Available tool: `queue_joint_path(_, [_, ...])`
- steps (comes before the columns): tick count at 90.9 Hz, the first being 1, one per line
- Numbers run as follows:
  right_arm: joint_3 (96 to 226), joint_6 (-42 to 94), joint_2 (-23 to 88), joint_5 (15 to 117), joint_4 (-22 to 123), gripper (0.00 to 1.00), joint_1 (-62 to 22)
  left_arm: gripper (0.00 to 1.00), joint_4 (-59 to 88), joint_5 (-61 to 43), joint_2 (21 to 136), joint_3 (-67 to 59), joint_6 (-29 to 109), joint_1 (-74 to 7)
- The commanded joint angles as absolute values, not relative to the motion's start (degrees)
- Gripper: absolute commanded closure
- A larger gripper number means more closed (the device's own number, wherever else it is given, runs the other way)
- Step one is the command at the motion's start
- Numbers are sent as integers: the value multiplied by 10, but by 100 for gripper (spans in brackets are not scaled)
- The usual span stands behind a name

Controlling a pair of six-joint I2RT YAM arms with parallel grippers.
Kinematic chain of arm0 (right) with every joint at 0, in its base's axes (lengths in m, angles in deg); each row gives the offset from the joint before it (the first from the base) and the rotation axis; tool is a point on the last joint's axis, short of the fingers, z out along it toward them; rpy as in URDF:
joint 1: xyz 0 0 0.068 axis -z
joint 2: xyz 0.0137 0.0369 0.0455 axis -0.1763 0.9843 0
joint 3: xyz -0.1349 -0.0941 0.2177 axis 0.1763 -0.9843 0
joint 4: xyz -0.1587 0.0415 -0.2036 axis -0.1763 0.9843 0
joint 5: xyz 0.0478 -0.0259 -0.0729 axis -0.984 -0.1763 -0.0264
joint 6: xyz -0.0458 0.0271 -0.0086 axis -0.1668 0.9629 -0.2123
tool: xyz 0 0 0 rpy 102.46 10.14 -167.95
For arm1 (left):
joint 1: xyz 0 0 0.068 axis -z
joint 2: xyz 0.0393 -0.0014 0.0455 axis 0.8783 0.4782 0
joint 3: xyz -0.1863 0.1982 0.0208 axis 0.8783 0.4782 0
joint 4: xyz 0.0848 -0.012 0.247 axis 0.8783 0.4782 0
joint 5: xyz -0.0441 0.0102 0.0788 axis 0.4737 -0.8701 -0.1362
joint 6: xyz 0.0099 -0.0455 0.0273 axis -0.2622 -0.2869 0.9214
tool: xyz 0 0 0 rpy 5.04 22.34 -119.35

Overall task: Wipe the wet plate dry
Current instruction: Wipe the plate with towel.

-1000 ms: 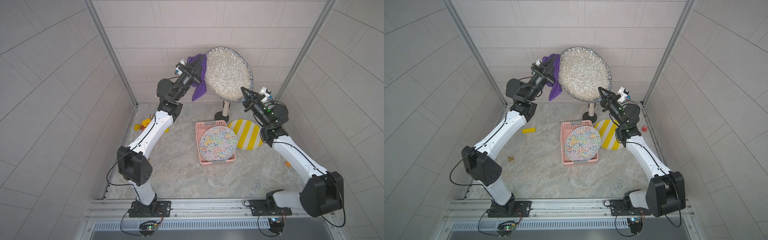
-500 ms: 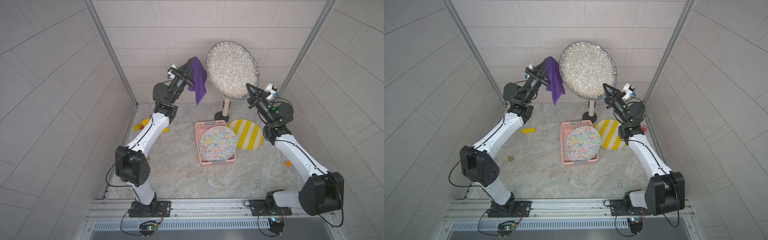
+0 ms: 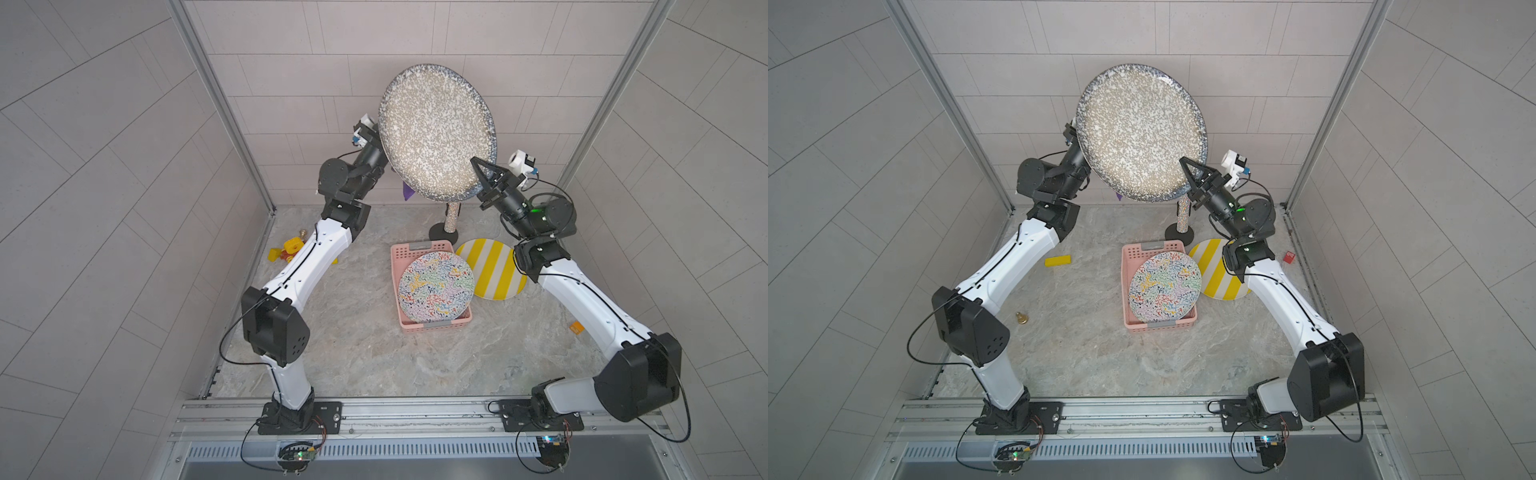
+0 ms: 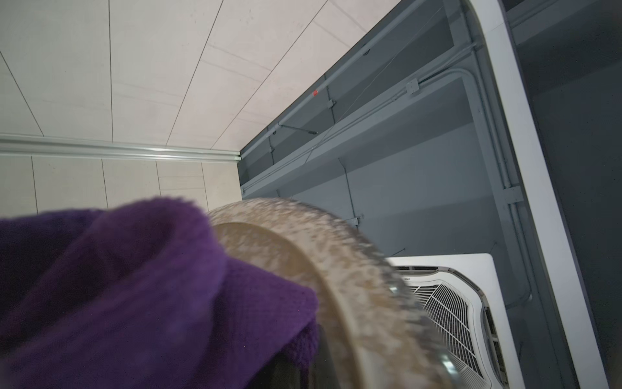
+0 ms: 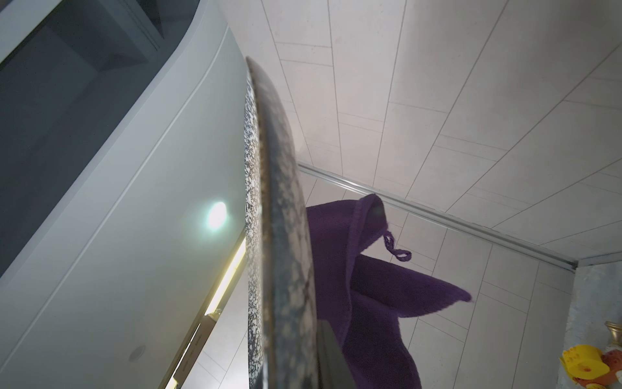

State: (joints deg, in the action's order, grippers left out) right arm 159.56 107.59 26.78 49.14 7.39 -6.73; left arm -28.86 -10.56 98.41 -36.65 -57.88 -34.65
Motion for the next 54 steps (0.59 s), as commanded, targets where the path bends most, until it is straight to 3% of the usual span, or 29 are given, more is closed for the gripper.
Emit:
queue_joint_path(1, [1704,1061,291,521,-18,100,-63,100,-300,-70,992,-403,-673,-297])
queue_joint_path(17, [1791,1072,340,559,0,100,8,100,-314,-90,994,-418,-679,-274])
queue_joint_path(27, [1744,1089,309,538,-24,100,29,100,-329,-110,982,-411,-687,-315])
queue_joint_path(41, [1618,1065,230,511,-27,100,-26,100,-330,-120,976,-420,-688,-341])
queue_joint_path(54, [1605,1020,210,546,24,100,-92,100,-318,-88,992,-433,-687,-328])
